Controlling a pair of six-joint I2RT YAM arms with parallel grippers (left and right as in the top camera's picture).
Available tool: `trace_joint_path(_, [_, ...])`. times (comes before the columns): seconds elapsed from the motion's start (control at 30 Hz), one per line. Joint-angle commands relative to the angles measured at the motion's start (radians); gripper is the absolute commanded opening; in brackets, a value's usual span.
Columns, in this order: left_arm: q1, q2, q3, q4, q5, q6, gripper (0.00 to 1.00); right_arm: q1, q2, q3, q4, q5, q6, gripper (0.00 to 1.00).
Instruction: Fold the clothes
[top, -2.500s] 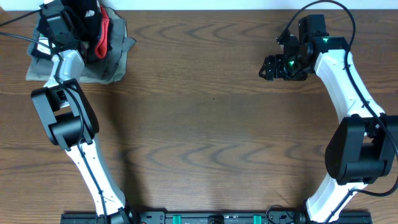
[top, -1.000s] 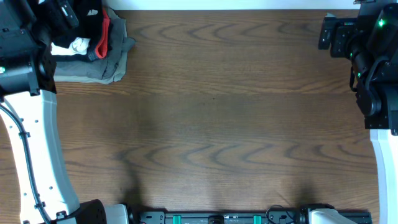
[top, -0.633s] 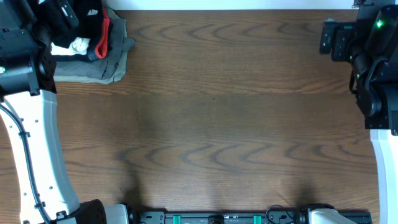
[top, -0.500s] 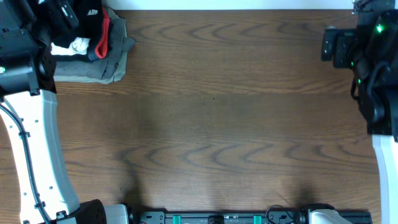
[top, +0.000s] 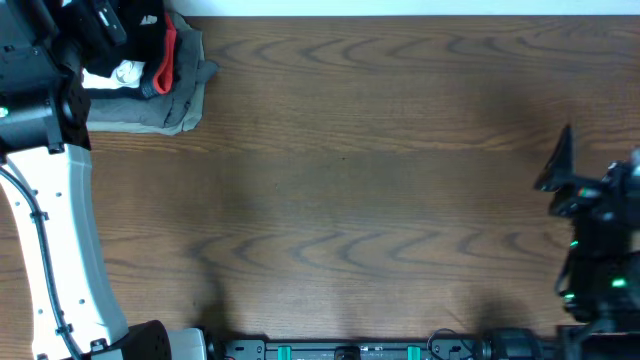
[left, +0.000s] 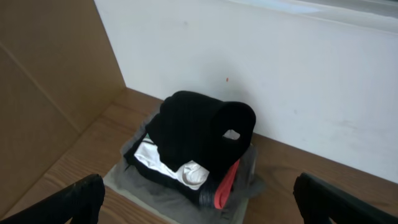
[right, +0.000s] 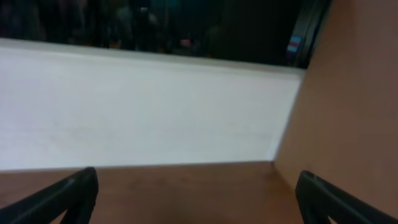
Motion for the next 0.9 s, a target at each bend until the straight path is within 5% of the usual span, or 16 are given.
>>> trace_joint_path(0.0, [-0.002, -0.002, 0.007, -0.001, 0.0, -0.001, 0.98, -0.01, -0.079, -0.195, 0.088, -0.007, 0.065, 0.99])
trace_joint_path(0.37, [-0.002, -0.002, 0.007, -0.001, 0.0, -0.001, 0.98, -0.032, -0.341, -0.624, 0.256, -0.185, 0.102, 0.99])
trace_joint_path(0.87, [-0.002, -0.002, 0.007, -0.001, 0.0, -0.001, 0.98, -0.046, -0.494, -0.823, 0.245, -0.206, 0.206, 0.99])
